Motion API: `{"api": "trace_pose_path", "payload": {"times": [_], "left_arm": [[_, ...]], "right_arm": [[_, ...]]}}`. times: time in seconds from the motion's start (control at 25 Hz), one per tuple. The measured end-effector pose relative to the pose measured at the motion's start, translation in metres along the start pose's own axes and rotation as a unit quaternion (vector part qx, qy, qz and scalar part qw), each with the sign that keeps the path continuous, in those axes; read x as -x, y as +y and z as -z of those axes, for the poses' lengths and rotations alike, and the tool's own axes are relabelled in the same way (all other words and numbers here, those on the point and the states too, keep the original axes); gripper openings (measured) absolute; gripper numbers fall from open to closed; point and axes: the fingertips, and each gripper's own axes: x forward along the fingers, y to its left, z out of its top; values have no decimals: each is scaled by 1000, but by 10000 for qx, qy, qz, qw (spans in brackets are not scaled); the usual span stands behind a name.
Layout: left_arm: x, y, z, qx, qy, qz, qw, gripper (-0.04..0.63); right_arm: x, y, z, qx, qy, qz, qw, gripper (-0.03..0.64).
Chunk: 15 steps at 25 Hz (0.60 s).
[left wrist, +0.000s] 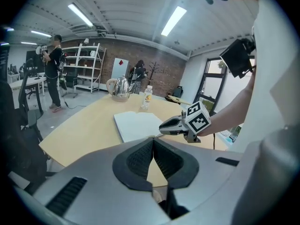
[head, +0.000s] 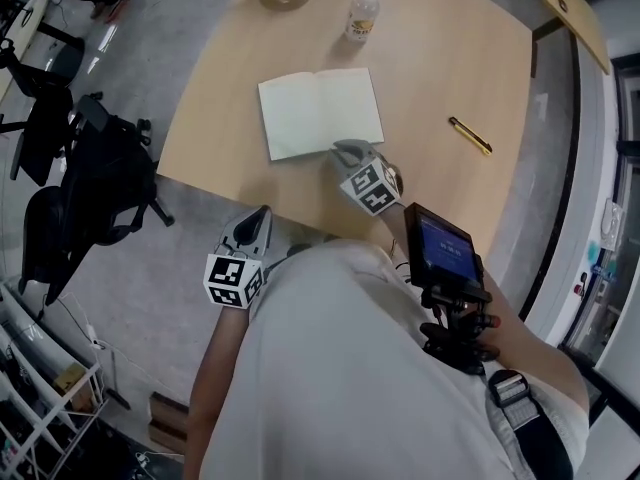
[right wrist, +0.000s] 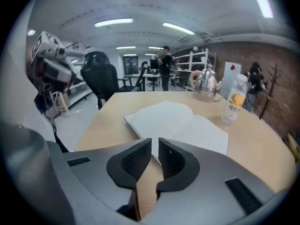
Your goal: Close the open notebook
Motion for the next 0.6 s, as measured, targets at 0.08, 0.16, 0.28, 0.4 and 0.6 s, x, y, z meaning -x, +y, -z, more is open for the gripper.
{"api": "trace_pose_path", "payload": {"times": [0.08, 0.16, 0.28, 0.4, 0.6], "left_arm": [[1, -3, -2, -16, 4, 16, 10000, 5], [4, -5, -3, -9, 1, -10, 10000, 5], [12, -4, -2, 68, 0, -157, 9999, 5], [25, 4, 5, 187, 10, -374, 9991, 5], [39, 15, 19, 322, 35, -565, 9979, 5]], "right_arm": [[-7, 17, -11, 872, 102, -154, 9960, 82], [-18, 34, -18, 1704, 271, -255, 9847, 149], [-37, 48, -17, 3008, 624, -195, 9514, 166], [-57, 57, -17, 3809, 750, -56, 9215, 172], [-74, 70, -35, 4309, 536, 225, 9005, 170]]}}
